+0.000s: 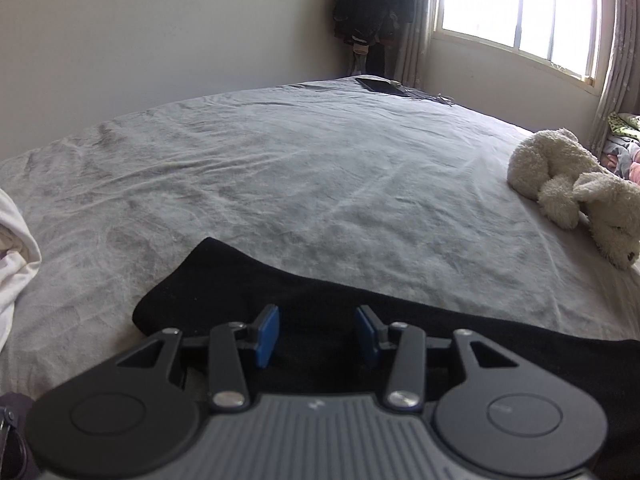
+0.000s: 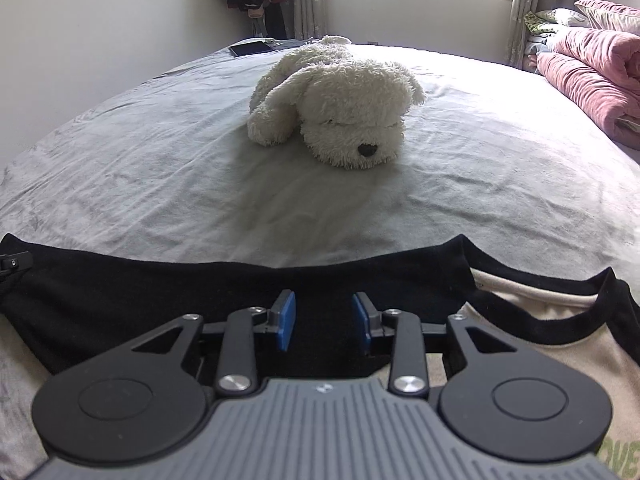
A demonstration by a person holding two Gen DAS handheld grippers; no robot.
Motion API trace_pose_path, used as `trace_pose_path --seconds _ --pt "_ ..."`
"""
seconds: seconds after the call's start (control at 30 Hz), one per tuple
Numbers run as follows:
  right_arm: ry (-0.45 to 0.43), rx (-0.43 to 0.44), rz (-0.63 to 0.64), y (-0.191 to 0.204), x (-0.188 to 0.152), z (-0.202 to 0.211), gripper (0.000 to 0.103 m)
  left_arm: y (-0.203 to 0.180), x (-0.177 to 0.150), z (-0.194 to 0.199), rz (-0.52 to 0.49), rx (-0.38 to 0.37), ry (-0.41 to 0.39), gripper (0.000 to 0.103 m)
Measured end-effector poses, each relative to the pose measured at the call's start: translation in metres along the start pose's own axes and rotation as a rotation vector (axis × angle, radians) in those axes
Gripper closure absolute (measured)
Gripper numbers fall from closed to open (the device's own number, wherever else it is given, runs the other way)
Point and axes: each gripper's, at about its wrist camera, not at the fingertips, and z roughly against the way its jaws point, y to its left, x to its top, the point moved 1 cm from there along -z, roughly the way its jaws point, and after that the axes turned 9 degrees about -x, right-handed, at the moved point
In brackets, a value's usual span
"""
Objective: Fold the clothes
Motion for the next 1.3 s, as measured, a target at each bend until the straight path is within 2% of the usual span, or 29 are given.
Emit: trace_pose_path --seconds 0.1,0.17,0.3,0.47,0.6,0.73,0.83,1.07,1.13,1.23,1.3 --pt "-0.006 0.028 0.012 0.015 -0.017 0.015 0.066 0.001 0.002 0.005 0.008 -0.010 -0.002 0.057" --pt "-0.001 0.051 0.014 0.026 -0.028 0.023 0.066 -0.002 0.001 0.004 -0.003 -0.018 0.029 0.052" --pt "0.017 0.129 0.023 0.049 -0.045 0.041 0.066 -0.010 0.000 0.007 -0.024 -0.011 0.064 0.052" --pt "-0.005 0.148 0.025 0.052 -0.048 0.071 0.065 -0.022 0.003 0.031 -0.007 -0.102 0.029 0.051" --pt "-0.010 0.109 -0.003 0.035 -0.057 0.087 0.063 -0.039 -0.001 0.046 0.000 -0.228 0.044 0.052" --pt "-0.002 0.049 -0.053 0.007 -0.072 0.098 0.063 -0.062 -0.009 0.056 0.015 -0.376 0.086 0.055" --pt "0.005 0.006 -0.094 -0.018 -0.083 0.109 0.063 -0.081 -0.016 0.062 0.010 -0.455 0.118 0.058" --pt "0.009 -0.080 -0.134 -0.067 -0.105 0.132 0.063 -0.120 -0.038 0.064 -0.001 -0.577 0.247 0.063" --pt "0.009 -0.099 -0.148 -0.080 -0.110 0.138 0.063 -0.126 -0.045 0.062 0.014 -0.597 0.287 0.064" --pt "0.009 -0.128 -0.171 -0.100 -0.117 0.145 0.063 -0.133 -0.054 0.058 0.058 -0.640 0.343 0.074" --pt "0.005 -0.158 -0.194 -0.118 -0.120 0.151 0.063 -0.136 -0.058 0.056 0.088 -0.669 0.369 0.074"
